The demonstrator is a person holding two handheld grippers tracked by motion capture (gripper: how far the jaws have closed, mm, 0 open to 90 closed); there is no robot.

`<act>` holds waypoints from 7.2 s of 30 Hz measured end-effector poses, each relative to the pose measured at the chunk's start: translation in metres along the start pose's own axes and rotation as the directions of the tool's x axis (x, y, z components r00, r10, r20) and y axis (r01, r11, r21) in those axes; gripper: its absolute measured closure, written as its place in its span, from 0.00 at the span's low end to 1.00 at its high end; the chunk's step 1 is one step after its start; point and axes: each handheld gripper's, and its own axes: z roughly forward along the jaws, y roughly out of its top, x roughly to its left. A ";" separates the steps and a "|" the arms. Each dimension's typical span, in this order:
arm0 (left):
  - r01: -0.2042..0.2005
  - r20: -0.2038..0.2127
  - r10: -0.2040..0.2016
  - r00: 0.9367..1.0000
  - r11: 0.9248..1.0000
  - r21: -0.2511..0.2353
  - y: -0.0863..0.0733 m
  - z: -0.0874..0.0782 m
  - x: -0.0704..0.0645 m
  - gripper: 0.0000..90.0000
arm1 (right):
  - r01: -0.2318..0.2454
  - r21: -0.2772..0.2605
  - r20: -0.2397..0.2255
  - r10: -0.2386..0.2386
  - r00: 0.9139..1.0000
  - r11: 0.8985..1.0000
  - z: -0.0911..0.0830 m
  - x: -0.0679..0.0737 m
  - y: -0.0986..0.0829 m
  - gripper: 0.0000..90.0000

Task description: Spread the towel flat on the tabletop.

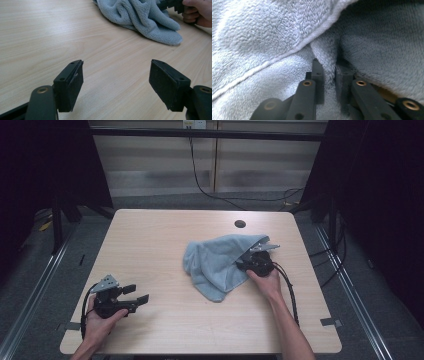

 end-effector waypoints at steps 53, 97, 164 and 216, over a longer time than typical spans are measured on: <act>-0.165 0.213 0.166 0.963 0.986 -0.026 0.089 0.052 -0.072 0.34 | 0.043 -0.046 -0.155 -0.050 0.987 0.998 -0.101 0.097 -0.075 0.43; -0.110 0.301 0.109 0.947 0.994 -0.014 0.090 0.109 -0.070 0.93 | 0.145 0.017 -0.219 -0.138 0.966 0.989 -0.025 0.107 -0.040 0.28; -0.024 0.138 0.032 0.990 0.998 -0.061 0.065 0.045 -0.019 0.65 | -0.054 -0.113 -0.091 0.044 0.995 0.992 -0.129 0.078 -0.031 0.54; -0.053 0.110 0.039 0.993 0.991 0.124 0.015 0.034 -0.016 0.67 | -0.072 -0.077 0.125 0.081 0.989 0.994 -0.153 0.058 -0.078 0.66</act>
